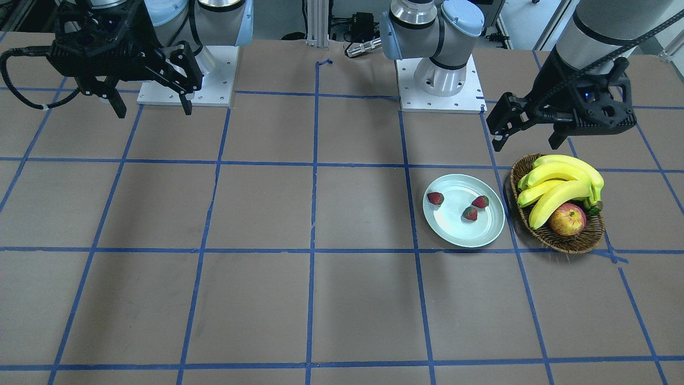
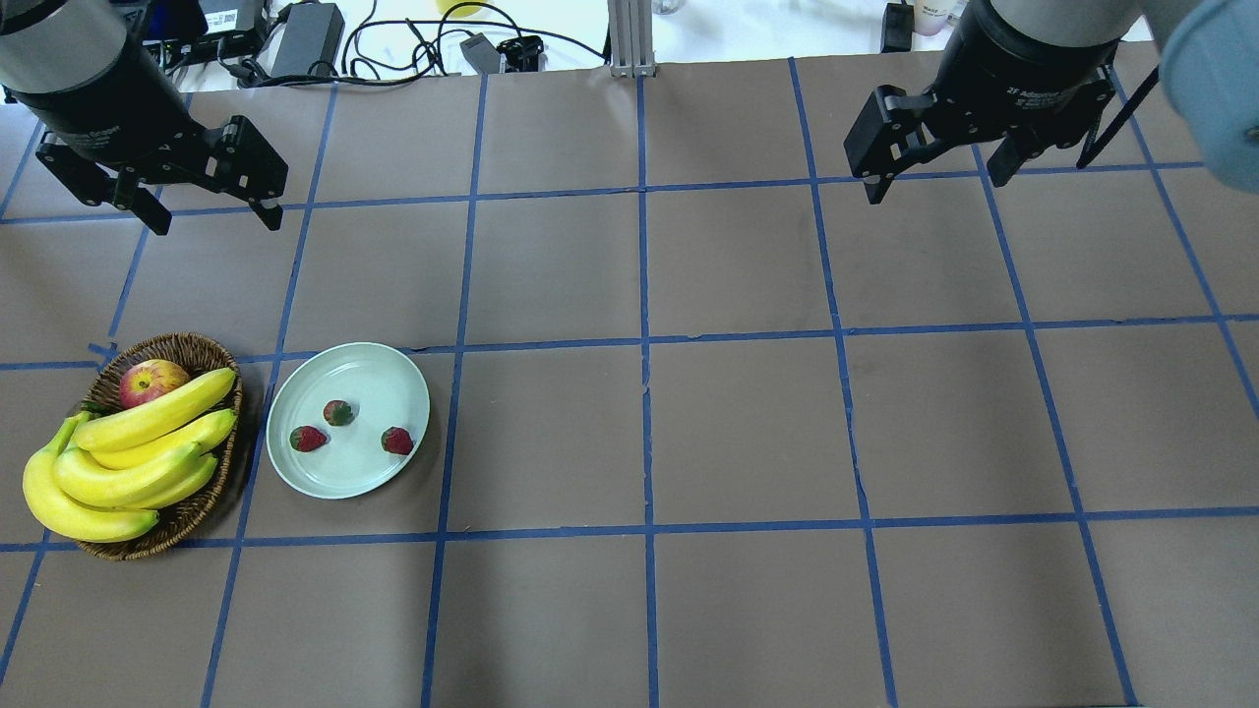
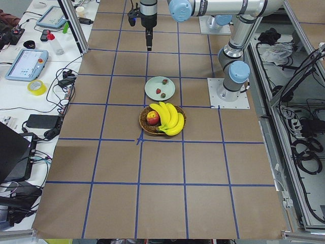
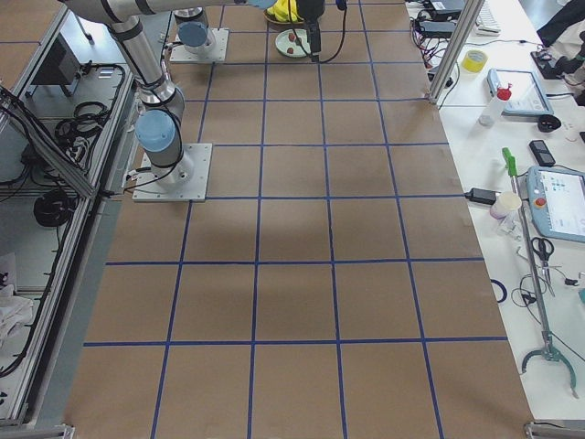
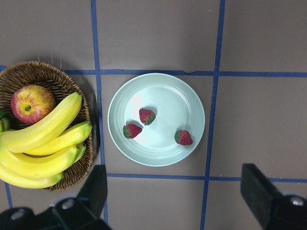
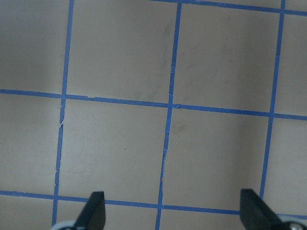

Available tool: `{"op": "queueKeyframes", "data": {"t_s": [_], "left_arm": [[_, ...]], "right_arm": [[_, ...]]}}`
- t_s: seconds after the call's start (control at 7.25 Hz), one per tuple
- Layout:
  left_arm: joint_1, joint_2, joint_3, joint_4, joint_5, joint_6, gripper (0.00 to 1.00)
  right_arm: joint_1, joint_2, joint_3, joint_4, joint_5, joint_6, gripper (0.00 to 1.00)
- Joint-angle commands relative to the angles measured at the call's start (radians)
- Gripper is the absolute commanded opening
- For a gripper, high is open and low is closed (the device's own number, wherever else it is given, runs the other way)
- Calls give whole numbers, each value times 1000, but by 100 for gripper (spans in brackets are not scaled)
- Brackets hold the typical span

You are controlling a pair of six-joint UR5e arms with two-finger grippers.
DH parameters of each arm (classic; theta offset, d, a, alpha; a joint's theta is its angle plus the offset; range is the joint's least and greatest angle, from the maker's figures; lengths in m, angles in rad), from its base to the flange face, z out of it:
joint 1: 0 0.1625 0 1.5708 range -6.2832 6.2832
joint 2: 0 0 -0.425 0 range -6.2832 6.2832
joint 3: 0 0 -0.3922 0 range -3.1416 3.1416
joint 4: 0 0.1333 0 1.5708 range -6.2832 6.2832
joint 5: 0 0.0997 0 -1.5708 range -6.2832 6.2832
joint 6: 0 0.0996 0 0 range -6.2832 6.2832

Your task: Collect all strawberries into plate

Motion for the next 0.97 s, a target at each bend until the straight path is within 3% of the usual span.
{"op": "queueKeyframes", "data": {"t_s": [0.0, 0.28, 0.41, 0.83], "left_arm": [[-56, -5, -6, 12, -5, -8, 100], [-96, 0, -6, 12, -13, -8, 100], [-96, 6, -15, 11, -61, 7, 100], [-94, 2, -21, 12, -56, 12, 100]], "right_arm": [[0, 0, 1, 0, 0, -1, 100], [0, 2, 1, -1, 0, 1, 100], [0, 2, 1, 0, 0, 1, 100], [0, 0, 1, 0, -2, -1, 100]]}}
